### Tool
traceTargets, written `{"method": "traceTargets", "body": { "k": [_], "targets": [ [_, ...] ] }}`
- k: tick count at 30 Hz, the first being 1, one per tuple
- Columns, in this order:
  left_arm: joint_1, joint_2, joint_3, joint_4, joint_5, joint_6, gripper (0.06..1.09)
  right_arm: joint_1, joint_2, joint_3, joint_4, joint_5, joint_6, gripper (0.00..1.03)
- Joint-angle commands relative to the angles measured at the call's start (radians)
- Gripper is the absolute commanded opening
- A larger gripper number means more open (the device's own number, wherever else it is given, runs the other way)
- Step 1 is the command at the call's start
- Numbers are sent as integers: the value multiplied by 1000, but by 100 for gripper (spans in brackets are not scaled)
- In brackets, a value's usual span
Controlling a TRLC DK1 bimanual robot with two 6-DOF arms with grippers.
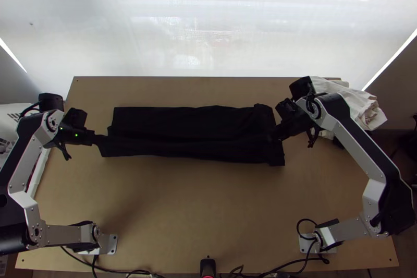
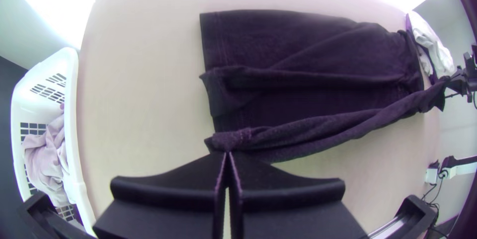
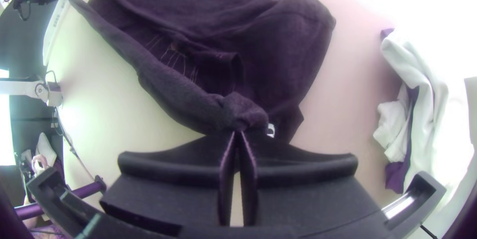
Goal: Fold the t-shirt
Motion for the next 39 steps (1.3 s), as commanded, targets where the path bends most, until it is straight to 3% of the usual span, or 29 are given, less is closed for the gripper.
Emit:
{"method": "traceTargets", "body": {
  "k": [1, 29, 39],
  "targets": [
    [-5, 117, 147, 23, 1, -31, 9, -24, 131, 167, 1, 0, 3, 3],
    [-70, 506, 549, 29, -38, -111, 9, -80, 519, 644, 1, 2, 16, 3],
    [-77, 608, 625, 29, -50, -114, 9, -116, 627, 709, -1, 2, 16, 3]
  ]
}}
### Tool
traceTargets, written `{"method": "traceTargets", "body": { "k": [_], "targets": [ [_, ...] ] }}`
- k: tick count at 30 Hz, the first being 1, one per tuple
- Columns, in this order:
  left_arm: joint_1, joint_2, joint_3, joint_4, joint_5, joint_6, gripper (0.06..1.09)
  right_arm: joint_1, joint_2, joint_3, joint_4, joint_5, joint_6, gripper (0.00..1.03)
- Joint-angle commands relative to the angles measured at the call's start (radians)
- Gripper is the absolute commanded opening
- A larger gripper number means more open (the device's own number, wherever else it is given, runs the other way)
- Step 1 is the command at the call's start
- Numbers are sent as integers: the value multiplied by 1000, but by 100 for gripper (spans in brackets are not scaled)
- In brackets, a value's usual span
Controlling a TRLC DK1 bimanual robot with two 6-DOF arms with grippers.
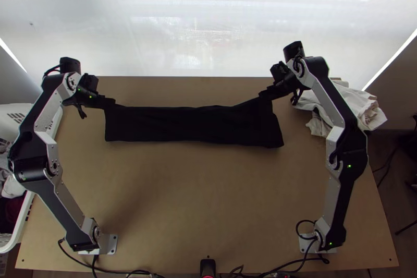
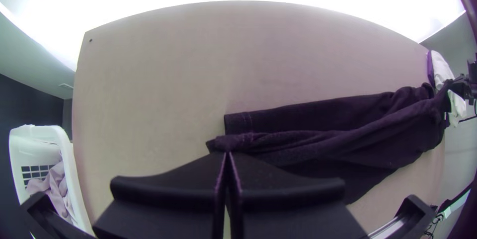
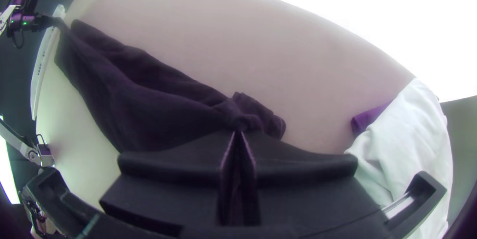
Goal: Fold the t-shirt
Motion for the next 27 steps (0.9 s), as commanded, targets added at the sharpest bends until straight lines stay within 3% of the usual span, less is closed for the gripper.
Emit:
{"method": "traceTargets", "body": {
  "k": [1, 10, 11, 12, 14, 15, 27],
  "targets": [
    [-5, 76, 54, -1, -9, -5, 9, -22, 77, 43, -3, 0, 2, 3],
    [-10, 116, 33, 57, -7, -65, 10, -34, 117, -8, 15, -1, 15, 4],
    [-13, 111, 16, 77, -1, -80, 20, -36, 119, -12, 17, -3, 18, 15],
    [-16, 107, 1, 91, 10, -94, 38, -37, 119, -20, 17, -1, 35, 35],
    [-33, 98, -18, 93, 13, -112, 84, -37, 111, -46, 12, -3, 48, 93],
    [-42, 88, -24, 93, 14, -115, 103, -36, 105, -58, 5, -3, 52, 99],
    [-45, -146, -234, 60, 37, -83, 104, 21, -165, -132, 23, -17, 97, 99]
  ]
}}
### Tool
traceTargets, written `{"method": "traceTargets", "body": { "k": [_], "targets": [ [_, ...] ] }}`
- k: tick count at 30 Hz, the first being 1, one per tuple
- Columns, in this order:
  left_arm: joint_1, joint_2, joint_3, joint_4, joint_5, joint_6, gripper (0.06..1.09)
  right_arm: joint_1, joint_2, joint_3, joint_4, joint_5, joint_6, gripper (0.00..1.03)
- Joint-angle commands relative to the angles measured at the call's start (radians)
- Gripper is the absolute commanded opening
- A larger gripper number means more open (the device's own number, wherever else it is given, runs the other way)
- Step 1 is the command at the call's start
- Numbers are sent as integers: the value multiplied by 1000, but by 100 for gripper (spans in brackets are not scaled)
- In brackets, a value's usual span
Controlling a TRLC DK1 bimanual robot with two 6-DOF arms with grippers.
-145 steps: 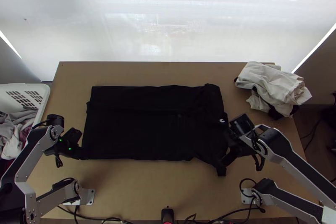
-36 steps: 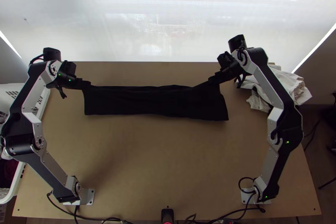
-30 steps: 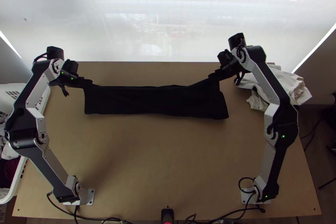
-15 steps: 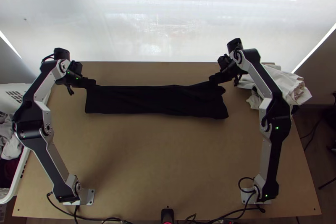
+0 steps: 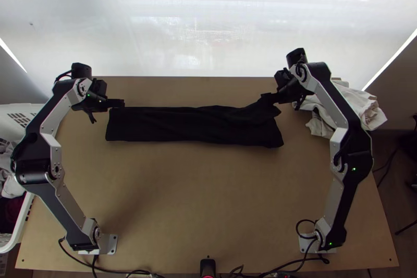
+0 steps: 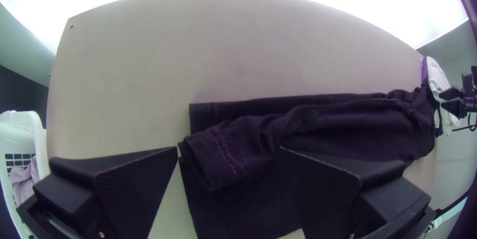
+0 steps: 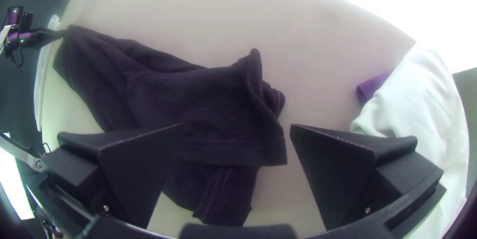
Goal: Fold the t-shirt
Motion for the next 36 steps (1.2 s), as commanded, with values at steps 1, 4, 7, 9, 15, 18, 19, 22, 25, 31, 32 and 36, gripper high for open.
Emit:
{"method": "traceTargets", "body": {
  "k": [1, 4, 7, 9, 15, 18, 19, 22, 25, 31, 32, 36],
  "targets": [
    [19, -128, -153, -6, 7, 31, 104, 59, -139, -15, 5, -7, 35, 99],
    [45, -158, -214, 28, 5, 31, 104, 117, -173, -20, -1, -7, 57, 99],
    [57, -171, -245, 54, -1, 21, 104, 169, -191, -23, -4, -7, 72, 99],
    [57, -175, -254, 80, -12, 8, 104, 197, -196, -25, -6, -5, 74, 99],
    [51, -164, -222, 95, -21, -5, 104, 215, -197, -62, -15, -5, 74, 99],
    [48, -163, -223, 68, -21, 4, 104, 220, -208, -109, -17, -5, 66, 99],
    [48, -161, -228, 58, -21, 8, 104, 221, -213, -131, -17, -5, 61, 99],
    [48, -158, -257, 48, -21, 20, 104, 221, -226, -181, 0, -7, 61, 99],
    [48, -138, -265, 51, -21, 29, 104, 227, -230, -200, 9, -7, 64, 99],
    [27, -77, -212, 55, -20, 29, 104, 243, -230, -203, 20, -7, 70, 99],
    [20, -63, -199, 57, -21, 27, 104, 243, -230, -203, 20, -7, 70, 99],
    [8, -14, -136, 57, -24, 27, 104, 238, -233, -204, 20, -5, 69, 99]
  ]
}}
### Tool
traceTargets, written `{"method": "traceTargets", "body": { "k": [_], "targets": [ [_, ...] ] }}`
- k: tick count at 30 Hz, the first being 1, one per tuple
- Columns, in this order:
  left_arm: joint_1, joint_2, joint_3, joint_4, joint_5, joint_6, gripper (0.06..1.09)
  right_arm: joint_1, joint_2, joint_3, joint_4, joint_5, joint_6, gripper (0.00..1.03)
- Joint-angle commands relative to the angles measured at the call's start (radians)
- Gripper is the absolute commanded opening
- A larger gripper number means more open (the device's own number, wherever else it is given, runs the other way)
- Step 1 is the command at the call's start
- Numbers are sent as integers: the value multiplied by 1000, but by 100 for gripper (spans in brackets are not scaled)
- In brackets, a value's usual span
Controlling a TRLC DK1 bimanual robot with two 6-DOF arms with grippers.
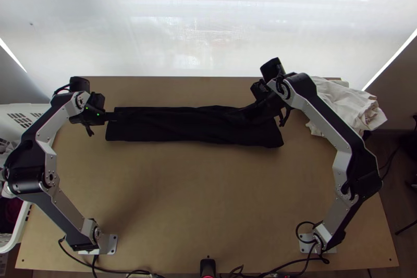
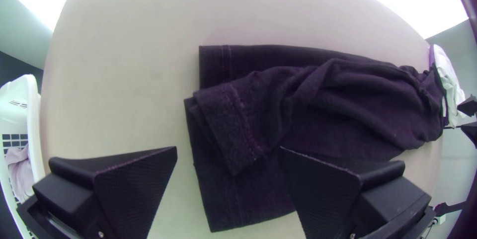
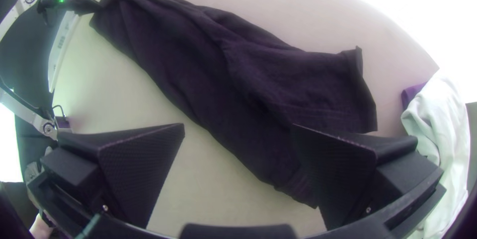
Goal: Fold the t-shirt
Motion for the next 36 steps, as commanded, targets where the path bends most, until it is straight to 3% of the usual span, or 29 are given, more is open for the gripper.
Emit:
{"method": "traceTargets", "body": {
  "k": [1, 10, 18, 23, 28, 36],
  "targets": [
    [-21, 84, 89, 2, -4, 4, 104, 1, -6, -12, 5, 1, 1, 99],
    [-21, 211, 257, -3, -60, 39, 104, -6, -9, -18, 7, 1, 3, 99],
    [-3, 201, 349, 14, -81, -14, 104, -6, -12, -30, 10, 1, 4, 99],
    [0, 132, 300, 6, -78, -53, 104, -6, -14, -30, 11, 1, 4, 99],
    [-23, 72, 187, -124, -49, -5, 103, -6, -14, -32, 13, 1, 4, 99],
    [-20, -23, -43, -78, -53, 7, 103, 4, -14, -32, 18, 0, 4, 99]
  ]
}}
